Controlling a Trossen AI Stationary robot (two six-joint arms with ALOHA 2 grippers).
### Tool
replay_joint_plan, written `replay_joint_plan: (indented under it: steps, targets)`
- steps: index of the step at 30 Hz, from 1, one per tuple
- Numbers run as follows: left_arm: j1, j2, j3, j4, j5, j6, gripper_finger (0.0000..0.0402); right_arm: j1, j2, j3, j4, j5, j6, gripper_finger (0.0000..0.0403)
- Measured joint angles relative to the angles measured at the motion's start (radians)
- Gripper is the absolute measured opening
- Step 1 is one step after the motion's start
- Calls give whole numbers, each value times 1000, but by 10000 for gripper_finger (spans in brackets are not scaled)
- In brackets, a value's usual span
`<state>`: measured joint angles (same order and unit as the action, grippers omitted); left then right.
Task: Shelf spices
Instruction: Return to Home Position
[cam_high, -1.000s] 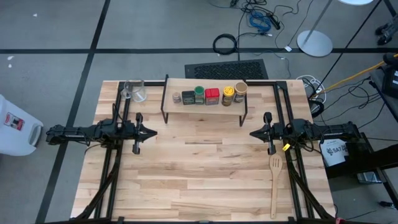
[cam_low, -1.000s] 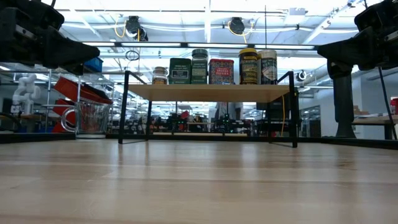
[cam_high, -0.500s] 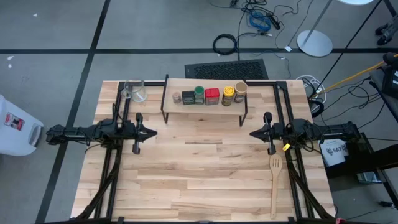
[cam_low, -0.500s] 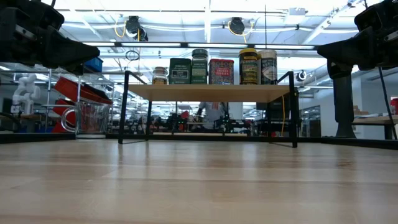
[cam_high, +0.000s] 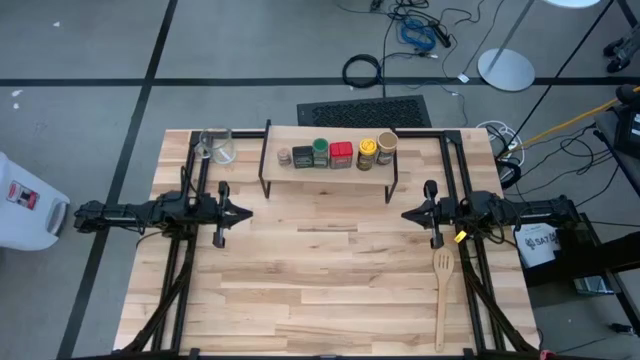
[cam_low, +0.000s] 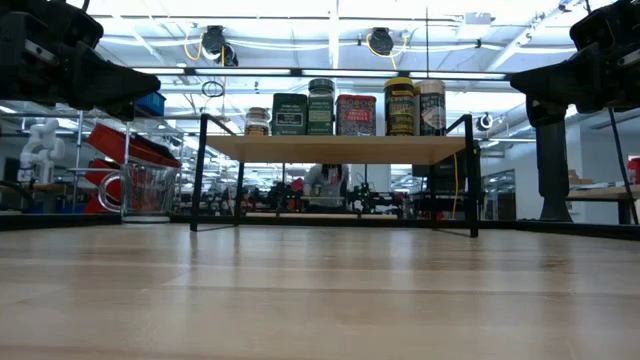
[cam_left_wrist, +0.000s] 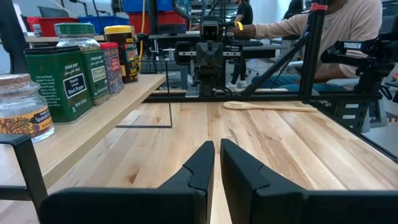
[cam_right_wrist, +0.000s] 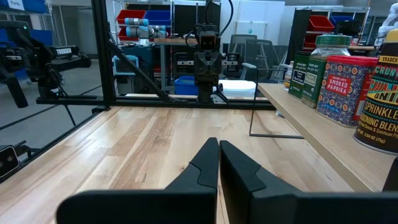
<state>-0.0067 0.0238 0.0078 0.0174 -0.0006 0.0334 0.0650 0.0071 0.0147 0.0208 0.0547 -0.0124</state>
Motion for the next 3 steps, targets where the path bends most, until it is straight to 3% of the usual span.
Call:
replay_joint_plan:
  steps: [3]
  targets:
    - [0,0,0,0,0,0,37,0,0,0,0,0,0,0]
